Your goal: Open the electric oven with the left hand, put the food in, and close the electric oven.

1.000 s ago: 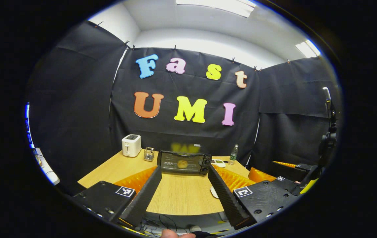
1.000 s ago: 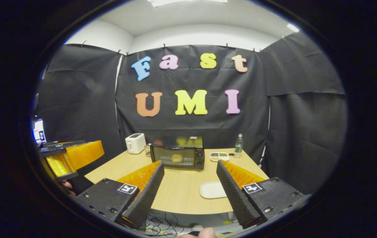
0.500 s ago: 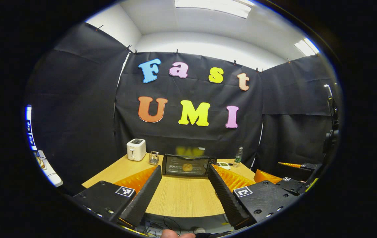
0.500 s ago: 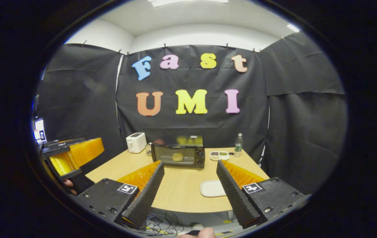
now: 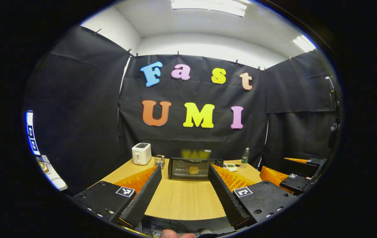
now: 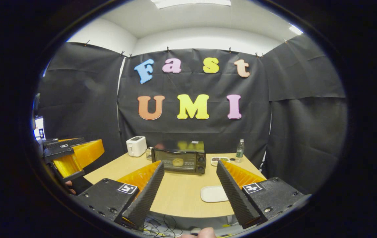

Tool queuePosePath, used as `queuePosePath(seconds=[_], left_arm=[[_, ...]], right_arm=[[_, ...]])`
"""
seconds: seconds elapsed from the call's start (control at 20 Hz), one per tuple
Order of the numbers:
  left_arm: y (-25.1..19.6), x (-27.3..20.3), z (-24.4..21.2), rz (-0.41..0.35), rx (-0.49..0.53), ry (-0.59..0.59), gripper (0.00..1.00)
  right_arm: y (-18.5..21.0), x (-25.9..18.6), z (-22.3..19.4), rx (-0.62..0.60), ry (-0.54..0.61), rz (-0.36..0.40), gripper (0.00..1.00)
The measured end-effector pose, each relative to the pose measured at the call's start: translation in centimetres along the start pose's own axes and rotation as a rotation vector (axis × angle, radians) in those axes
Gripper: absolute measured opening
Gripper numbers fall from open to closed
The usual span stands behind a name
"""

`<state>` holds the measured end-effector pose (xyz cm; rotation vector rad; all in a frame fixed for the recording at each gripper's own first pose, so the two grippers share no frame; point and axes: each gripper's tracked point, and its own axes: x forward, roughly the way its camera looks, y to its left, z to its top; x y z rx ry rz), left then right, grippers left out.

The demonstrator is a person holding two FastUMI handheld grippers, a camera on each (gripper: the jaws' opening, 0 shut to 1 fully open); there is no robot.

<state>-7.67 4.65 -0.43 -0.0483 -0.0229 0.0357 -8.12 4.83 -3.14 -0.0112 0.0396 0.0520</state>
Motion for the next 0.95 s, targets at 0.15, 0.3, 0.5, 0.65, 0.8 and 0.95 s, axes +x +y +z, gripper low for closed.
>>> queuePosePath(seconds=[0.15, 0.3, 0.5, 0.65, 0.8, 0.95], left_arm=[[0.5, 0.3, 0.0, 0.01, 0.004, -0.005, 0.93], [0.5, 0.4, -0.4, 0.006, 0.002, 0.009, 0.93], [1.1, 0.2, -0.4, 0.011, 0.018, 0.006, 0.93], [1.5, 0.1, -0.8, 0.018, 0.011, 0.02, 0.93], [1.9, 0.2, -0.9, 0.03, 0.011, 0.024, 0.93], [2.1, 0.0, -0.8, 0.038, 0.015, 0.019, 0.83]], right_arm=[[0.1, 0.2, 0.0, 0.008, 0.003, -0.005, 0.98], [0.4, 0.2, -0.2, 0.003, 0.005, -0.002, 0.98], [1.1, 0.6, -0.6, 0.019, 0.024, 0.005, 0.98], [1.7, 0.9, -0.6, 0.011, 0.029, 0.013, 0.99], [2.6, 1.1, -0.5, 0.013, 0.027, 0.035, 0.99], [2.7, 1.1, -0.4, 0.007, 0.022, 0.044, 0.98]])
